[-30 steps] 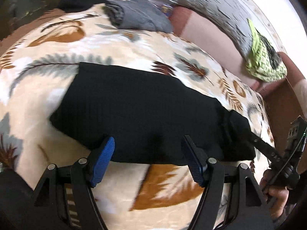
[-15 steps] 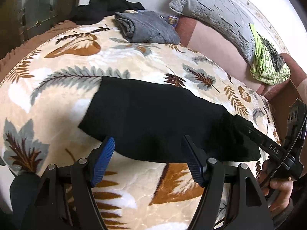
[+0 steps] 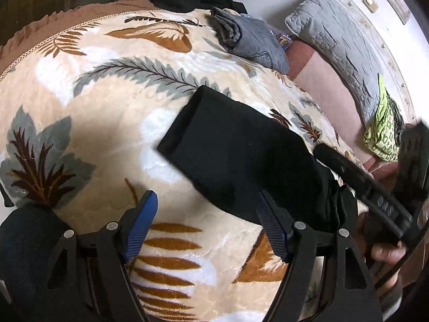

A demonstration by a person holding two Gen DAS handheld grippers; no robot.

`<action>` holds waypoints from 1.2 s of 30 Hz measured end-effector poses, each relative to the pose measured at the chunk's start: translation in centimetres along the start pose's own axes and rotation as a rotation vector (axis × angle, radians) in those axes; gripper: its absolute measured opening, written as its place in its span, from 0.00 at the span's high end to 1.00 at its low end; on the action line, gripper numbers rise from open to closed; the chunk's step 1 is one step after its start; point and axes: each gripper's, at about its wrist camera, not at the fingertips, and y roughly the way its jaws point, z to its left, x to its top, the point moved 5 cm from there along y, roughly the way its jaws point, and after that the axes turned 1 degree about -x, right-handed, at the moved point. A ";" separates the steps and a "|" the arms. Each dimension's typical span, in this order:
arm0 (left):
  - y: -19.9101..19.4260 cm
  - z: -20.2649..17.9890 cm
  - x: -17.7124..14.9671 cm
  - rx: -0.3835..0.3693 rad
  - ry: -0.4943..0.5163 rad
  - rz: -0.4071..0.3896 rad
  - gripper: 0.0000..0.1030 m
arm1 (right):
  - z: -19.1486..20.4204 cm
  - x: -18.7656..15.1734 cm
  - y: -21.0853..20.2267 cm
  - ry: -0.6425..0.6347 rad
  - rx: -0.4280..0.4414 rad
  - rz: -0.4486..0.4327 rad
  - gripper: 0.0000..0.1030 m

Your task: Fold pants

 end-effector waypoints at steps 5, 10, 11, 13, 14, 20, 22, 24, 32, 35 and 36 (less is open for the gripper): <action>1.5 0.6 0.1 -0.012 -0.037 0.033 0.27 | 2.2 2.1 3.8 -0.102 0.046 0.063 0.27; 2.0 0.5 0.7 -0.027 -0.029 0.005 0.17 | 3.7 3.0 8.3 -0.172 0.106 0.164 0.27; 2.1 0.5 0.9 -0.032 -0.033 0.000 0.15 | 3.9 3.0 9.2 -0.177 0.116 0.186 0.27; 2.3 0.5 1.2 -0.041 -0.037 -0.009 0.13 | 4.3 2.7 10.8 -0.173 0.143 0.220 0.27; 2.4 0.5 1.3 -0.043 -0.038 -0.016 0.13 | 4.4 2.6 11.3 -0.162 0.158 0.226 0.30; 1.8 -0.3 2.2 -0.135 -0.016 -0.061 0.77 | 4.4 2.9 7.7 -0.124 0.187 0.108 0.86; 0.4 -1.7 2.7 -0.134 0.051 -0.101 0.78 | 3.6 3.7 3.9 -0.097 0.200 0.021 0.87; -1.6 -3.6 3.0 -0.191 0.090 -0.144 0.79 | 2.1 4.2 -0.6 -0.055 0.206 -0.070 0.88; -5.2 -17.6 -0.1 -0.422 0.437 -0.143 0.79 | -9.8 -1.7 -13.0 0.239 0.082 -0.266 0.90; -2.2 -22.0 -3.2 -0.453 0.529 -0.047 0.79 | -13.9 -5.3 -14.0 0.343 -0.024 -0.249 0.92; -0.7 -23.1 -4.4 -0.453 0.558 -0.008 0.79 | -15.8 -6.6 -14.2 0.400 -0.063 -0.240 0.95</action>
